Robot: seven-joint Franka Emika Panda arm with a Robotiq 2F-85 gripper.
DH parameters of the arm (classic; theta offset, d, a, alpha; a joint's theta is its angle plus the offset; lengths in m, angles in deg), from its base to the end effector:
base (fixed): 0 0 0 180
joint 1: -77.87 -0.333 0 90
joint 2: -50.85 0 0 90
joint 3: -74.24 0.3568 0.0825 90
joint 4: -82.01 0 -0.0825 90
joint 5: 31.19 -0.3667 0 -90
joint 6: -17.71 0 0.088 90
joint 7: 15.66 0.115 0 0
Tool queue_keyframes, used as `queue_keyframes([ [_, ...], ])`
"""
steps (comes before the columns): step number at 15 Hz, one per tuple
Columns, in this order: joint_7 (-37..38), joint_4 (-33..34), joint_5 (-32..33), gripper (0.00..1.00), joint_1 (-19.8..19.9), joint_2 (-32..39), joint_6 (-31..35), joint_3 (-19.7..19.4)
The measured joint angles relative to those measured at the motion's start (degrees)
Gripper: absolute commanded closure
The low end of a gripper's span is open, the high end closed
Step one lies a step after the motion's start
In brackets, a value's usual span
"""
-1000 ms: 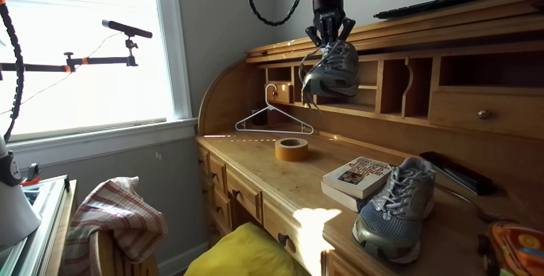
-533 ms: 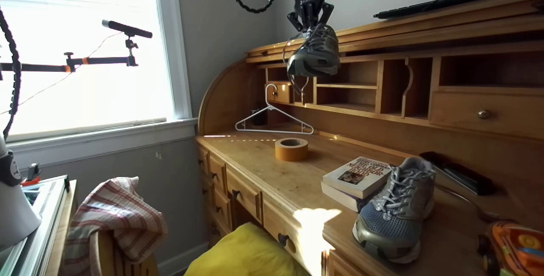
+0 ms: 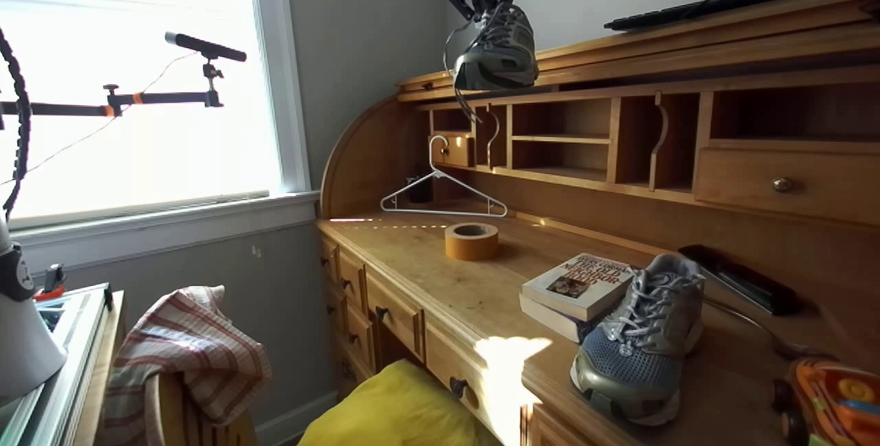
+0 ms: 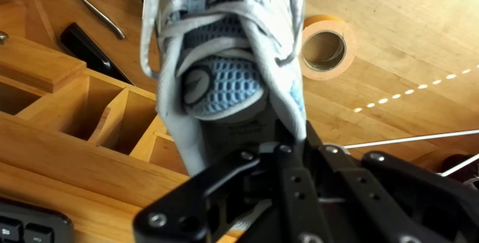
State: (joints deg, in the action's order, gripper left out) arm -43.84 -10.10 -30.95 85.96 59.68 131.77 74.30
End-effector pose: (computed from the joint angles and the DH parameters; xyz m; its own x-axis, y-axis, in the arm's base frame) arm 0.6176 -0.0875 0.5923 0.9158 0.3492 0.1982 0.3331 -0.9364 0.1107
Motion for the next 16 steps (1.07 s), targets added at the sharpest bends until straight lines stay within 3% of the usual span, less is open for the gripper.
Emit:
queue_keyframes([
  [8,1.5,4.6,0.0,0.98,0.0,1.5,1.5,-0.8],
  [16,4.6,20.5,0.0,0.98,0.0,10.5,-2.1,-1.2],
])
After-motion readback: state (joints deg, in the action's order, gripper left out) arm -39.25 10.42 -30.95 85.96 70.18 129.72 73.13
